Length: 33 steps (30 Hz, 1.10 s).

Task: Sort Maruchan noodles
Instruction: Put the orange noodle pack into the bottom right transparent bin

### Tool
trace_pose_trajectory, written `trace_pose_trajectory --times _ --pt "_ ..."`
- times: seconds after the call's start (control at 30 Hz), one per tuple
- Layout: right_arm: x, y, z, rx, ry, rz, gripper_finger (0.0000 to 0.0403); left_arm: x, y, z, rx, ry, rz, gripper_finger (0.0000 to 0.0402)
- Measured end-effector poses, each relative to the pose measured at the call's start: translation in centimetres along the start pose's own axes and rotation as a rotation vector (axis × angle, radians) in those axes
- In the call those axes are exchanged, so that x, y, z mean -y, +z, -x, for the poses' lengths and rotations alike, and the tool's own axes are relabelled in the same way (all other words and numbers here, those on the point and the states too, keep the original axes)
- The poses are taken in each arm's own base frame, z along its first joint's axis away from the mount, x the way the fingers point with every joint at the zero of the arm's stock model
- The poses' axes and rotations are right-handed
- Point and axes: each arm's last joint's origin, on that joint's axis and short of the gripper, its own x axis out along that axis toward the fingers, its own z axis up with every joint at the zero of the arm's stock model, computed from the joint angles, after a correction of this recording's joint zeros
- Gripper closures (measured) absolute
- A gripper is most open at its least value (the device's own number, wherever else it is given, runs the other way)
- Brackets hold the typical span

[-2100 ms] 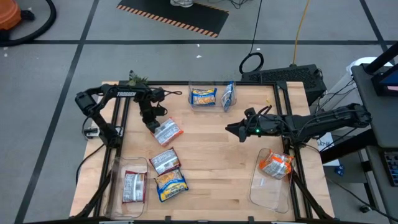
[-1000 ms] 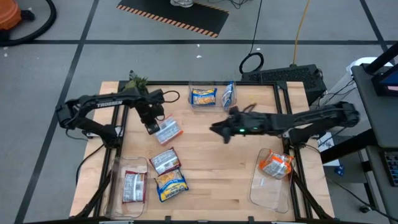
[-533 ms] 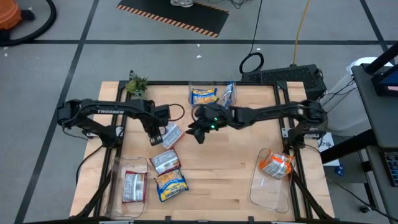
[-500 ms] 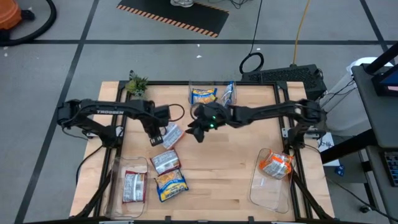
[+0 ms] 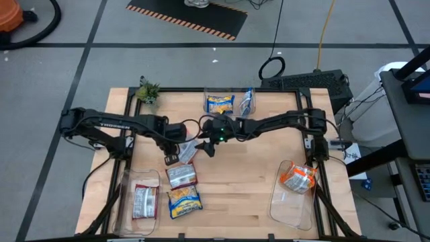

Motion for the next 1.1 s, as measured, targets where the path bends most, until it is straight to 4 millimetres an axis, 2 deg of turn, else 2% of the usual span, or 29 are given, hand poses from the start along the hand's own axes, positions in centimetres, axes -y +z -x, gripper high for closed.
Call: trace_pose_trajectory --times 0.37,0.53,0.7,0.93,1.1 --pt "1.9 -1.3 -2.2 0.053 -0.008 0.001 0.0126 2.3 0.4 0.3 0.072 -0.040 -0.015 0.0401" --pt "2.0 -0.7 -2.1 0.089 0.019 0.030 0.0126 3.1 0.0 0.1 0.068 -0.042 -0.045 0.0401" --pt "2.1 0.1 -1.8 0.128 0.129 0.101 0.0124 4.1 0.3 0.1 0.123 -0.069 -0.088 0.0401" --pt "3.8 0.7 -1.3 0.136 0.148 0.115 0.0093 4.7 0.8 0.2 0.206 -0.086 -0.107 0.0401" --pt "4.7 -0.3 -1.7 0.041 0.310 0.091 0.0090 4.7 0.8 0.2 0.208 -0.080 -0.112 0.0402"
